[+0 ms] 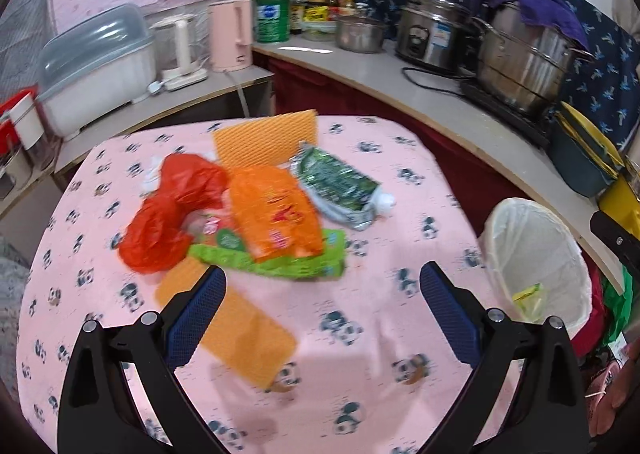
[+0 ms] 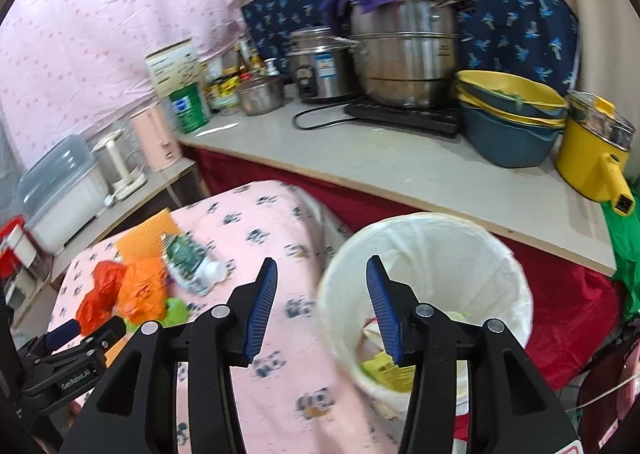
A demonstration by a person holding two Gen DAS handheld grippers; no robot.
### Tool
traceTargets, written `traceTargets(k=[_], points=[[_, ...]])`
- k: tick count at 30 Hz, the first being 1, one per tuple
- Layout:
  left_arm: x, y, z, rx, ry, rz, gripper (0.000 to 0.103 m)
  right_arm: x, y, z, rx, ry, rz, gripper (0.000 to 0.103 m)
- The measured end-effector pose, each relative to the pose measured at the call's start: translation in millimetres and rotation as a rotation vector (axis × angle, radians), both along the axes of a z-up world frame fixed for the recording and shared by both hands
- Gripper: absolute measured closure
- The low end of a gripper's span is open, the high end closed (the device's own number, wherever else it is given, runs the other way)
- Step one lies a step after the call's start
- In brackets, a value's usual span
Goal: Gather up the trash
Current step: 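Grasp an orange foam net sleeve with the left gripper while the right grasps the orange printed bag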
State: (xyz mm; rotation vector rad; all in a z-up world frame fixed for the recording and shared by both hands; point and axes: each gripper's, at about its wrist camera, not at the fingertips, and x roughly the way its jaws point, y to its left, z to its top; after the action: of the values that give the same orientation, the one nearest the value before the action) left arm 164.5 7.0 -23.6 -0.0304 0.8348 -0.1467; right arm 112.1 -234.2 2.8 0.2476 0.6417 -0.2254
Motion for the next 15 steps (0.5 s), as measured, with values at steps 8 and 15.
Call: traceTargets(k=[8, 15], points=[[0, 63, -32, -0.029, 0.116, 0.152, 0.01, 19, 64, -19, 0.018, 0.054, 0.134, 0.058], [5, 87, -59, -0.109, 0.22, 0.201, 0.01, 34, 105, -37, 0.024, 0.093, 0.205, 0.058]])
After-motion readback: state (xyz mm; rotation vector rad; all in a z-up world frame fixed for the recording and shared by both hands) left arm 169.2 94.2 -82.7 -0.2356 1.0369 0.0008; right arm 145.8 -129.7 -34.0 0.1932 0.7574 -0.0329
